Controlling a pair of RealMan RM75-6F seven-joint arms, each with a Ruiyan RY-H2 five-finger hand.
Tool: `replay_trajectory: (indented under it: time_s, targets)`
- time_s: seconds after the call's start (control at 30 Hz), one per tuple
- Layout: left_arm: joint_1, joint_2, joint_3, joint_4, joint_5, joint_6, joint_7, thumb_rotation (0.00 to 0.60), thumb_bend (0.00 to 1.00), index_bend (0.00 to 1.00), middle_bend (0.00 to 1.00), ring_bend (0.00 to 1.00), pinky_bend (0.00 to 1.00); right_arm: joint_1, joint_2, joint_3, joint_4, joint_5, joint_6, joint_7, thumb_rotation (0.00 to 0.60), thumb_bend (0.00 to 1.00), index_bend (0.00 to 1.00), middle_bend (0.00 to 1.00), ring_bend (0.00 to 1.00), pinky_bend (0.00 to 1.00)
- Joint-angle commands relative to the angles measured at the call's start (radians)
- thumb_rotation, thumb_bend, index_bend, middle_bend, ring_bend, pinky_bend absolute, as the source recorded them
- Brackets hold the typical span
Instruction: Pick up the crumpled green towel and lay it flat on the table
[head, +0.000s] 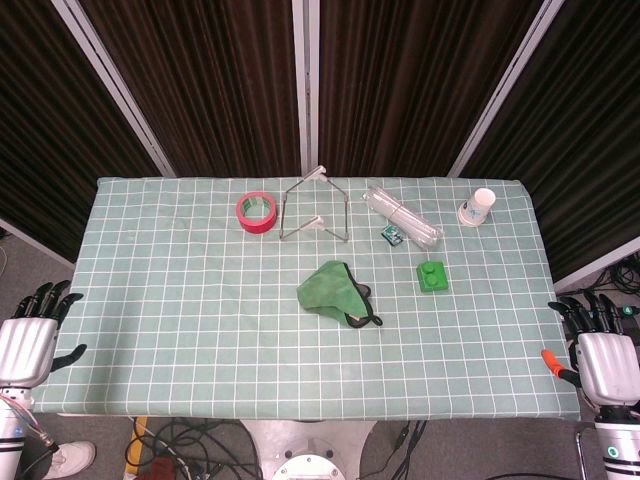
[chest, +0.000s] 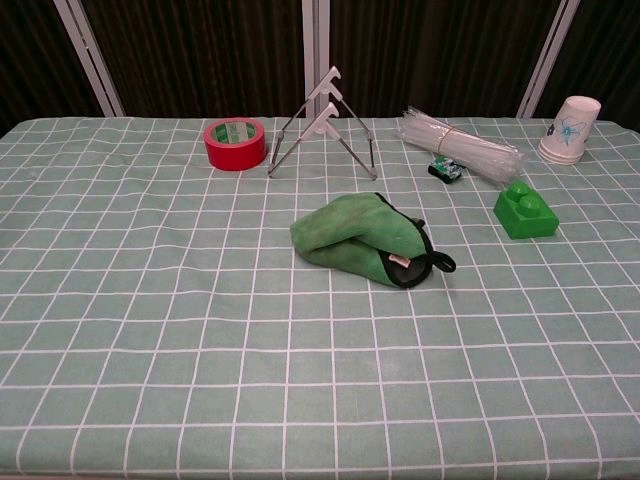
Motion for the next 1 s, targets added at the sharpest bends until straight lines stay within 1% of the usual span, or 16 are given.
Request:
replay_trajectory:
  time_s: [0.03,0.17,0.43,0.63,0.7,0.83,0.9,1.0]
  targets:
    - [0.000,0.000,0.000,-0.002,0.002,0.002,-0.004,0.600,0.11,0.22,0.15,0.11,0.20,0.000,0.000,0.001,0.000,-0.003,0.002,0.002,0.598,0.09,0.22,0.18,0.04,0.00]
    - [-0.001,0.003,0.001,-0.011,0.012,0.004,-0.033,0.600,0.11,0.22,0.15,0.11,0.20,-0.004,0.002,0.000,0.001,-0.007,0.010,0.007,0.600,0.09,0.22,0.18,0.05,0.00]
    - [0.000,0.009,0.003,-0.018,0.013,0.002,-0.024,0.600,0.11,0.22,0.15,0.11,0.20,-0.012,0.008,-0.003,0.002,-0.014,0.022,0.026,0.600,0.09,0.23,0.18,0.06,0.00]
    - [0.000,0.012,0.004,-0.023,0.007,-0.004,-0.021,0.600,0.11,0.22,0.15,0.11,0.20,-0.002,0.008,-0.005,0.005,-0.024,0.006,0.044,0.600,0.09,0.25,0.19,0.07,0.00]
    - [-0.001,0.012,0.005,-0.024,0.003,-0.008,-0.021,0.600,0.11,0.22,0.15,0.11,0.20,0.016,0.009,-0.003,0.006,-0.029,-0.019,0.054,0.598,0.09,0.29,0.19,0.08,0.00]
    - [0.002,0.011,0.006,-0.025,0.001,-0.008,-0.024,0.600,0.11,0.22,0.15,0.11,0.20,0.083,-0.008,0.012,0.026,-0.042,-0.101,0.094,0.600,0.10,0.40,0.20,0.09,0.00]
    - [0.005,0.011,0.009,-0.026,0.004,-0.003,-0.028,0.600,0.11,0.22,0.15,0.11,0.20,0.135,-0.034,0.024,0.052,-0.047,-0.162,0.115,0.600,0.11,0.45,0.21,0.09,0.00]
    - [0.011,0.016,0.012,-0.029,0.008,0.005,-0.030,0.600,0.11,0.22,0.15,0.11,0.20,0.214,-0.085,0.042,0.095,-0.053,-0.251,0.156,0.600,0.12,0.48,0.22,0.09,0.00]
